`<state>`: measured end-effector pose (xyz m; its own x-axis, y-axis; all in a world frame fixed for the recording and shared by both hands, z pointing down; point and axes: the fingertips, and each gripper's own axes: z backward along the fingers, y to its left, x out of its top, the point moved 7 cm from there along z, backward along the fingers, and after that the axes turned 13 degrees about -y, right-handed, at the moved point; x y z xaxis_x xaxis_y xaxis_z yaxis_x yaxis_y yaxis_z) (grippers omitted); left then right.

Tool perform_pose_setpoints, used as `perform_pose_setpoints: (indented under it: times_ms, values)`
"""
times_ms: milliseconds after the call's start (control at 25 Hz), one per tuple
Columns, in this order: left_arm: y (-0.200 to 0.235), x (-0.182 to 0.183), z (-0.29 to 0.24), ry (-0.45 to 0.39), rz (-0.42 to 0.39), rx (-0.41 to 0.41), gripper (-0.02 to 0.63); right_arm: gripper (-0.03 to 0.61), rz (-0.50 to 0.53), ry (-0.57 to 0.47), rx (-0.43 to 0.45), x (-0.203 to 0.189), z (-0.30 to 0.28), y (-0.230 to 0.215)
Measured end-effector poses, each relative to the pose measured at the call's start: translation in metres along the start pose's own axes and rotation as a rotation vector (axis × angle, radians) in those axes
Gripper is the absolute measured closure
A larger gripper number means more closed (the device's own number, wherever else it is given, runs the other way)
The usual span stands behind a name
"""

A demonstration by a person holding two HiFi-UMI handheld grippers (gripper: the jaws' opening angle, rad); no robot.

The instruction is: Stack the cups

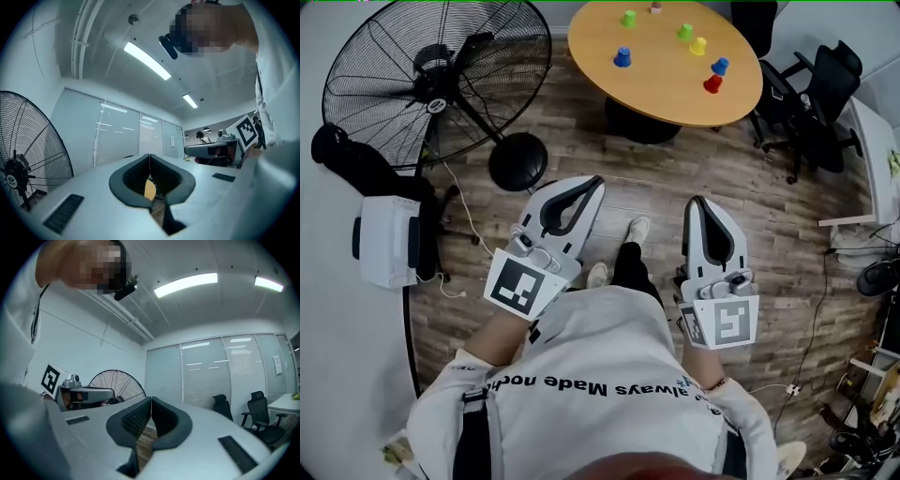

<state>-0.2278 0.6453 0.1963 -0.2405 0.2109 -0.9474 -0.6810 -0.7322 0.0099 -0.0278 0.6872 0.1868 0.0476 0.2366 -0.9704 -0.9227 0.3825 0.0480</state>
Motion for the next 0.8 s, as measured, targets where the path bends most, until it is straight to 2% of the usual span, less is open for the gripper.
perform_pose_setpoints:
  times_ms: [400, 800]
  values:
    - [0.017, -0.024, -0.064, 0.007, -0.002, 0.001, 0.589, 0.551, -0.014, -0.003, -0.001, -0.017, -0.039, -0.055]
    - [0.037, -0.062, -0.163, 0.065, -0.021, 0.02, 0.589, 0.551, -0.03, 0.001, 0.01, -0.035, -0.09, -0.146]
